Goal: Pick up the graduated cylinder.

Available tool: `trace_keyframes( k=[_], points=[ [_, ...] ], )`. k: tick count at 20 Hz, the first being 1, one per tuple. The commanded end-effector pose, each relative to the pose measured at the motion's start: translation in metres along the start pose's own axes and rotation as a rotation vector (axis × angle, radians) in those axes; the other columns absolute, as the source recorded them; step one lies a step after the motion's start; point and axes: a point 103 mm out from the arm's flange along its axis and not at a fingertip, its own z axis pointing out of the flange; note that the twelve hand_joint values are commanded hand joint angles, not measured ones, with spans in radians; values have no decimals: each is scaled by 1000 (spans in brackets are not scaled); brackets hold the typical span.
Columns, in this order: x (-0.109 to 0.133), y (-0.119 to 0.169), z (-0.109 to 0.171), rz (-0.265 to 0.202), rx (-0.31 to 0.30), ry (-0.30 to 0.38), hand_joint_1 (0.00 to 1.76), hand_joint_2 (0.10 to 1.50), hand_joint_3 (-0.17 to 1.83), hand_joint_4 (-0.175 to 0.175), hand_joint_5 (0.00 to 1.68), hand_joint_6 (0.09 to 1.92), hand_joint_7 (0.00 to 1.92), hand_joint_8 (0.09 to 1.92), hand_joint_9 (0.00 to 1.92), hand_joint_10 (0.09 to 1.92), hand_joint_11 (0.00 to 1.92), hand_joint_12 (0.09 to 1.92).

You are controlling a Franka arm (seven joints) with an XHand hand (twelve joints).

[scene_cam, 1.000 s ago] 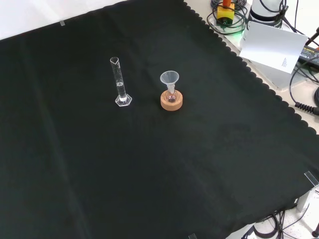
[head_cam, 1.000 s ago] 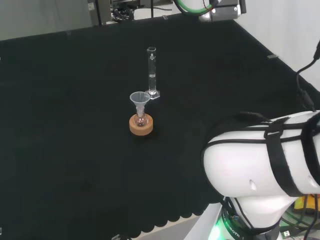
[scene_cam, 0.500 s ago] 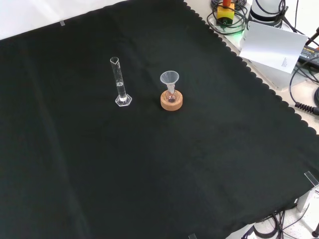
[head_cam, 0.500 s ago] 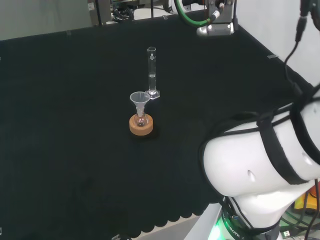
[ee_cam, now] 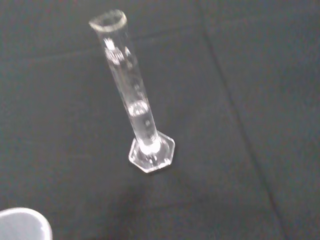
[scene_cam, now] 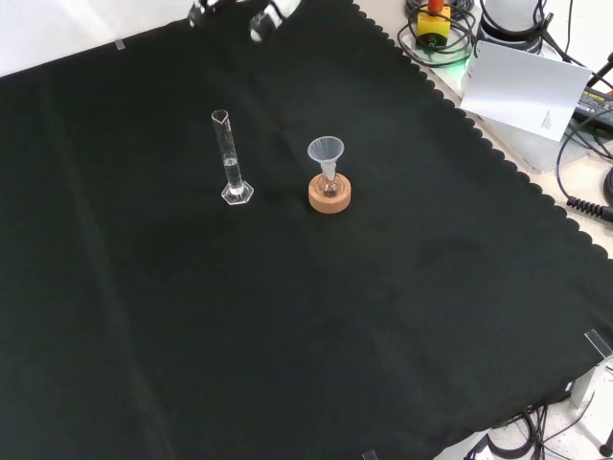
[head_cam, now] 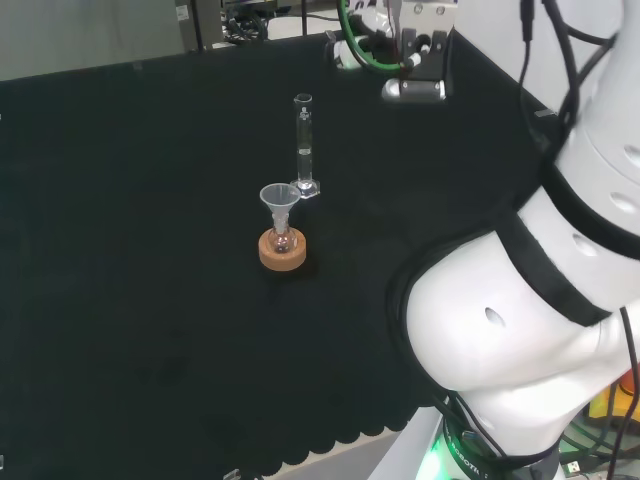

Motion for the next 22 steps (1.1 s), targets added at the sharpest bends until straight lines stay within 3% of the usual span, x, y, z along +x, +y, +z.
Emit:
trace_keyframes(
  k=[1,3,6,13,17,22],
  points=[
    [-7,93,31,-91,-51,165,331,1221,-79,-38,229,87,22,559,173,680,0,1388],
    [-10,100,42,-117,-46,213,388,1188,-97,-37,228,87,22,566,173,683,0,1389],
    [-8,106,63,-158,-34,229,465,1143,-122,-34,227,87,18,574,172,686,0,1390],
    [-20,117,99,-181,35,311,511,1120,-139,-30,223,87,13,582,172,689,0,1393],
    [-28,119,108,-170,-31,364,529,1110,-147,-44,272,87,71,611,209,701,5,1398],
    [-32,117,124,-252,-96,487,593,1088,-174,-53,367,87,195,675,355,691,81,1395]
  ],
)
